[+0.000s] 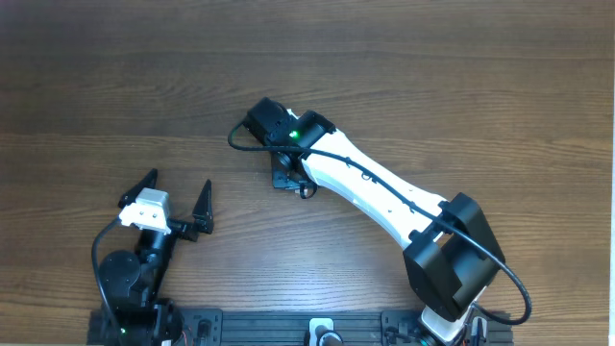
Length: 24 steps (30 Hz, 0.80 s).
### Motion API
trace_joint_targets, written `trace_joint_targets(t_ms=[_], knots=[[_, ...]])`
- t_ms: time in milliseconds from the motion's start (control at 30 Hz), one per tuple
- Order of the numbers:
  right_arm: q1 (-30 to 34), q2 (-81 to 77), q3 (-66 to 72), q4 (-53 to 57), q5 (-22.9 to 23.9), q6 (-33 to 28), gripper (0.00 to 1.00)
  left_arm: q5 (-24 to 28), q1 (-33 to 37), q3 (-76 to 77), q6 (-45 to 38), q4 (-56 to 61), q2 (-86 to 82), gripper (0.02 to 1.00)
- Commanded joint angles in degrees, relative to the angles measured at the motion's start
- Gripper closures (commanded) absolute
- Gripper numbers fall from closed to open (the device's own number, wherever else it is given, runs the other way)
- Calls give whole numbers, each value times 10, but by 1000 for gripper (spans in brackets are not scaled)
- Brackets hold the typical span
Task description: Stack Cubes
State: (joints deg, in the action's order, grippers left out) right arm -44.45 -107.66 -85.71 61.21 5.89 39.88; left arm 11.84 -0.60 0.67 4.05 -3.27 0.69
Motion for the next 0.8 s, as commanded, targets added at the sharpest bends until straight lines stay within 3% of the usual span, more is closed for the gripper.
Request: trace_joint_targets(t_ms=[33,400,800], knots=[[1,-5,4,-2,-7,3,814,5,-2,-3,-8,0,-3,20],[1,-5,4,-3,-11,3,790,5,-2,-3,-8,0,-3,18],[1,-5,4,-3,-11,3,658,5,-2,-3,-8,0,-3,18]])
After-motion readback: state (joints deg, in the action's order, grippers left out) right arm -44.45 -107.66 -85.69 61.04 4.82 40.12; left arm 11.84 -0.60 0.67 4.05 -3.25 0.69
